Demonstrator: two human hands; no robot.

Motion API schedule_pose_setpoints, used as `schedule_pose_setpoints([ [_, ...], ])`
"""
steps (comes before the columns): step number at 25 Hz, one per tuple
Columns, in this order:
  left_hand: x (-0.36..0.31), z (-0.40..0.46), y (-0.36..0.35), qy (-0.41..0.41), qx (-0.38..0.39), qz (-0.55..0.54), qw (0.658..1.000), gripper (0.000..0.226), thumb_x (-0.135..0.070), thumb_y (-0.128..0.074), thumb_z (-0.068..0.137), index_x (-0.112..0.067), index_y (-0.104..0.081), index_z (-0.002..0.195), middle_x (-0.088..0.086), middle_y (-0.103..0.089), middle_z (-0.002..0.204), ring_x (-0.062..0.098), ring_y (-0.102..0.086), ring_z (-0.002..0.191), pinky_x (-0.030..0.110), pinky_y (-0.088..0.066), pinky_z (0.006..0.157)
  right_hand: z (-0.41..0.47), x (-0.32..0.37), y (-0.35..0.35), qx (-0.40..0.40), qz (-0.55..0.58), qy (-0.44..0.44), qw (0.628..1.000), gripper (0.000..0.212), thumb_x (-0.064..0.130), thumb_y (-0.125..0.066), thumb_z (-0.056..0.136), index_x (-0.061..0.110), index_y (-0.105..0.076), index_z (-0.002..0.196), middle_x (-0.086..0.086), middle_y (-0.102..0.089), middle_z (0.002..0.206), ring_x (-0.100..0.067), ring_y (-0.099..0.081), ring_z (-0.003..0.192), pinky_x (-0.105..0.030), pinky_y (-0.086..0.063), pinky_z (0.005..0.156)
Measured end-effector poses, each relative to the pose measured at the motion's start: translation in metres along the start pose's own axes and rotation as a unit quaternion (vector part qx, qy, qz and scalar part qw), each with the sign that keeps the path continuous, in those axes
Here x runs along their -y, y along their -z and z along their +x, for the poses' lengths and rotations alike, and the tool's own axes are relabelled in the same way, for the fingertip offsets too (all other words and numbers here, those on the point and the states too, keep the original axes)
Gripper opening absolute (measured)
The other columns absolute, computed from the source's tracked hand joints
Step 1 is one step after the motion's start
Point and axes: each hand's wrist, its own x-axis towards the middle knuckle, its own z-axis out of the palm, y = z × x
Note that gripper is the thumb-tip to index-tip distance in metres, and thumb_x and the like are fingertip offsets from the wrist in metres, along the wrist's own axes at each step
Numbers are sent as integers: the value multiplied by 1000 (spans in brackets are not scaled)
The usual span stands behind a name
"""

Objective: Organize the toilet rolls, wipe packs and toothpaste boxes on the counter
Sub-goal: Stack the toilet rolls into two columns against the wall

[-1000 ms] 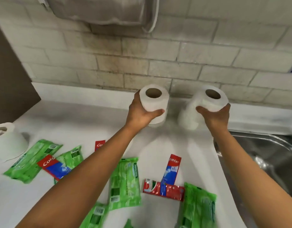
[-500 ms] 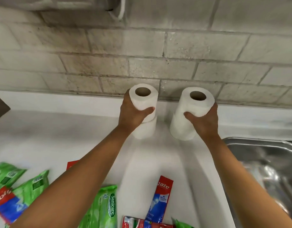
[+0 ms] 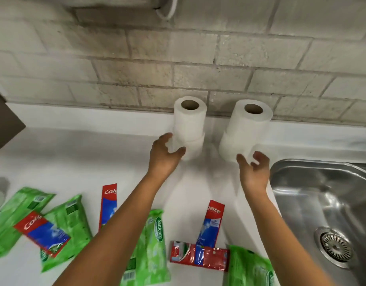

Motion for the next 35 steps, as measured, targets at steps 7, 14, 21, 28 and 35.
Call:
schedule_pose_setpoints([
  [7, 34, -85, 111, -20, -36, -26, 999, 27, -17, -68, 81, -26, -61, 105, -1, -58, 125, 15, -57, 91, 26, -47, 82, -136, 6, -56, 183, -39, 83, 979, 42, 16, -63, 85, 13, -49, 124, 0, -51, 126, -13, -47, 105, -26, -40, 86],
  [14, 101, -155, 265, 10, -176, -40, 983, 22, -10, -67, 82, -22, -63, 100, 7, -61, 121, 22, -58, 105, 32, -48, 88, -262, 23, -150, 351, -50, 151, 923, 30, 12, -68, 80, 14, -57, 108, 2, -55, 110, -19, -53, 96, -24, -44, 84],
  [21, 153, -213, 389, -47, -348, 138, 926, 28, -22, -67, 80, -14, -66, 108, 7, -57, 123, 21, -56, 110, 29, -45, 92, -355, 24, -226, 447, -121, 190, 866, 37, 16, -68, 80, 10, -57, 115, -8, -56, 123, -14, -50, 98, -19, -38, 83],
  [28, 227, -235, 440, -42, -279, 86, 956, 102, -38, -80, 58, -25, -26, 143, 1, -31, 149, 6, -30, 132, 30, -31, 110, -393, 26, -290, 458, -169, 199, 850, 61, 24, -71, 79, 8, -43, 131, -10, -46, 135, -22, -44, 126, -18, -30, 90],
  [35, 265, -223, 439, 53, -252, -13, 966, 108, -14, -87, 58, -24, -23, 144, -11, -48, 124, 7, -48, 114, 12, -36, 92, -403, 19, -322, 449, -193, 184, 853, 75, 26, -72, 78, 10, -32, 139, -10, -38, 141, -24, -41, 128, -26, -35, 98],
])
